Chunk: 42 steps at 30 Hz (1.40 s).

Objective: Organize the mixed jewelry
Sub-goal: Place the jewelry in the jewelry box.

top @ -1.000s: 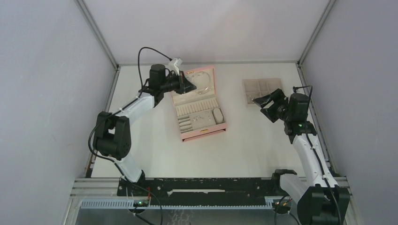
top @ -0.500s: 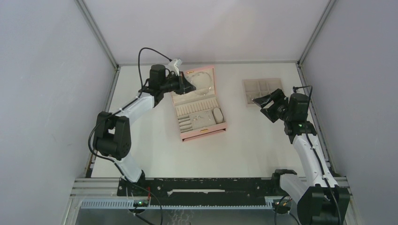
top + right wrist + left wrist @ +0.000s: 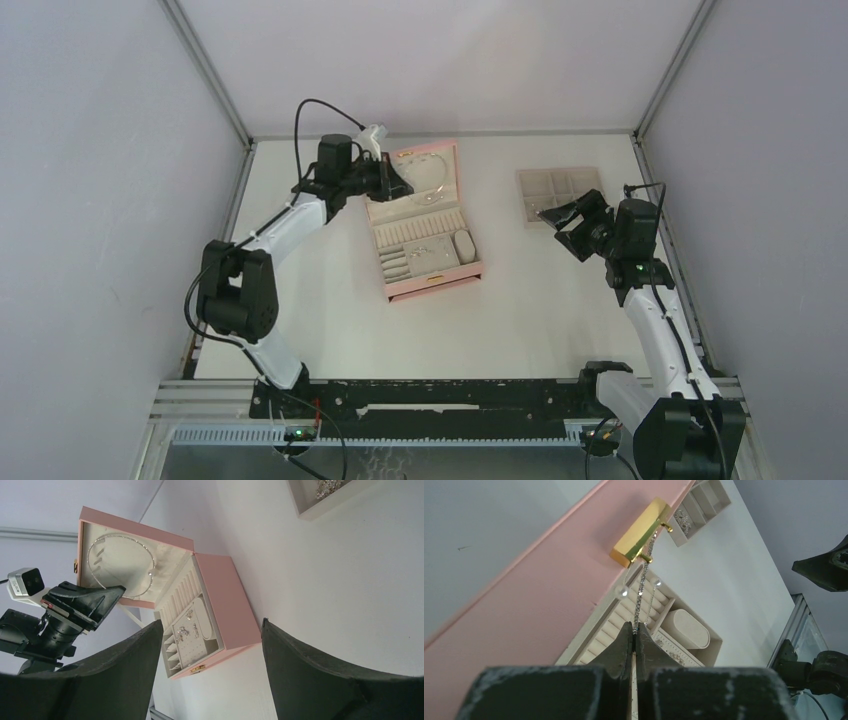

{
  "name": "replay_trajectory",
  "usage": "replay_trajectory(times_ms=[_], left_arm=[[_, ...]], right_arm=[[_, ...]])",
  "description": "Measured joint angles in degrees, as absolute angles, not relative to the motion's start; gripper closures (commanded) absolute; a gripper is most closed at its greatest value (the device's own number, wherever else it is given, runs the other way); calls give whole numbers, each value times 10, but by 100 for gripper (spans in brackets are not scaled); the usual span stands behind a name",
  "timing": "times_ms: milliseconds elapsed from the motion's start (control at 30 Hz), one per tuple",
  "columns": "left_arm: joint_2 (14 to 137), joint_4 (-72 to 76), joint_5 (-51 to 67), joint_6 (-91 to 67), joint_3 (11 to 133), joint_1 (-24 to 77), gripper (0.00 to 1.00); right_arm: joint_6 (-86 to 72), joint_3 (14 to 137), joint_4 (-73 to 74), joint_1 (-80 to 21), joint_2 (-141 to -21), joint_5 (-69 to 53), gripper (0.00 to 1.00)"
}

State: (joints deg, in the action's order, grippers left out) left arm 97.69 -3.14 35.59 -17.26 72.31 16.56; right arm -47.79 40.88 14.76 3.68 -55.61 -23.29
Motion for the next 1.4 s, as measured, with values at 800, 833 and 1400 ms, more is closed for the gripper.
replay_trajectory(times_ms=[800, 833, 1400], left_arm=[[987, -82, 348, -171, 774, 162, 81], [988, -83, 348, -171, 774, 162, 78], [985, -100, 327, -175, 774, 162, 61]], right_arm=[[-478, 409, 148, 37, -556, -239, 20], [-478, 409, 148, 37, -556, -239, 20], [-478, 409, 147, 37, -564, -241, 20]])
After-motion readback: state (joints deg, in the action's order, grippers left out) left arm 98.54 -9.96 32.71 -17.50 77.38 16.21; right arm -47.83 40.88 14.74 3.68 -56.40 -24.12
